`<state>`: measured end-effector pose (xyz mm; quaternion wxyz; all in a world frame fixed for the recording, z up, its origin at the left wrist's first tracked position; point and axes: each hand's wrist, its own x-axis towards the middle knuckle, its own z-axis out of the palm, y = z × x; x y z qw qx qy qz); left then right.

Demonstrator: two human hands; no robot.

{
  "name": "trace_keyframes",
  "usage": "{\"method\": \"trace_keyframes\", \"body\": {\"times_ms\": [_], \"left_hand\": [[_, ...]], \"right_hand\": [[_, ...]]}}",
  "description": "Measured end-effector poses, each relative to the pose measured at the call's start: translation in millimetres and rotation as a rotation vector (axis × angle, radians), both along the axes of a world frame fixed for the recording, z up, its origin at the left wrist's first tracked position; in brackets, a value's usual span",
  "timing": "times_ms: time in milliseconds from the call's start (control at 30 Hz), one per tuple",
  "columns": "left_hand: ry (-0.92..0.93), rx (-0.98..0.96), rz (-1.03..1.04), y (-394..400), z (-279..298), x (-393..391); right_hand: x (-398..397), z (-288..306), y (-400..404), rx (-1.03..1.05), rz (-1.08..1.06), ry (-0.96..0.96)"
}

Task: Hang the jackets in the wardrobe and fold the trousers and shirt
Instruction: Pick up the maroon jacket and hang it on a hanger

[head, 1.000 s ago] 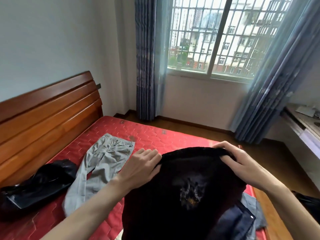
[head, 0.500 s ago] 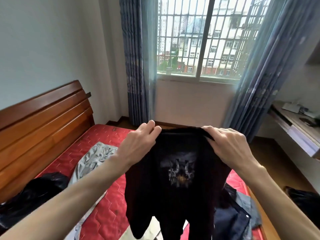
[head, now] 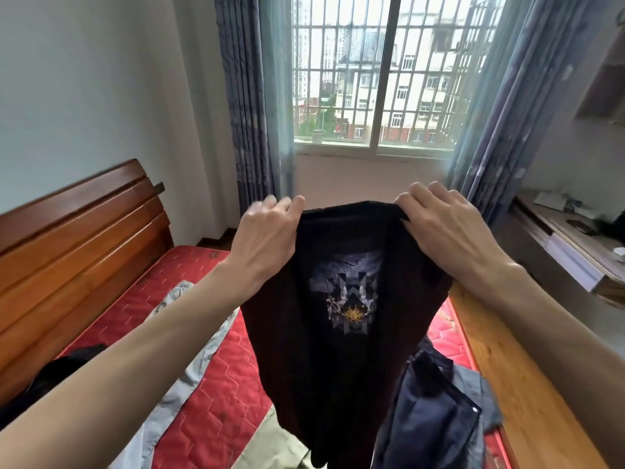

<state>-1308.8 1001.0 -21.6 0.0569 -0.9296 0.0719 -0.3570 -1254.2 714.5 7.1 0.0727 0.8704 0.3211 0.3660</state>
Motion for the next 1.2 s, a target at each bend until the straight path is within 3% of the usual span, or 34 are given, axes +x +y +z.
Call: {"method": "trace_keyframes", "body": {"times_ms": [167, 267, 400, 600, 667, 800, 933, 1067, 1200], "left_hand": [[0.037, -0.053, -0.091, -14, -7, -3], [0.007, -0.186, -0.067, -20, -4, -1], [-0.012, -0.309, -0.037, -43, -3, -4], [-0.118, -0.328, -0.058, -39, 6, -12], [-0.128, -0.303, -0.018, -28, 8, -13], [-0.075, -0.347, 0.042, -24, -1, -14], [-0.086, -0.41, 0.049, -21, -8, -16], [-0.102, -0.461, -0.012, -24, -13, -15], [-0.071, -0.477, -0.097, -19, -22, -10]], "right_hand": [[16, -15, -10, 0.095, -0.049, 0.278], [12, -25, -10, 0.39, 0.013, 0.433], [-7, -35, 23, 0.743, 0.18, 0.442], [3, -49, 12, 0.407, 0.038, 0.335], [6, -58, -5, 0.282, 0.096, 0.372], [1, -78, -13, 0.4, 0.226, 0.629], [-14, -95, -12, 0.532, 0.322, 0.647], [-25, -107, -7, 0.399, 0.311, 0.55], [-37, -122, 1, 0.56, 0.22, 0.569]]}}
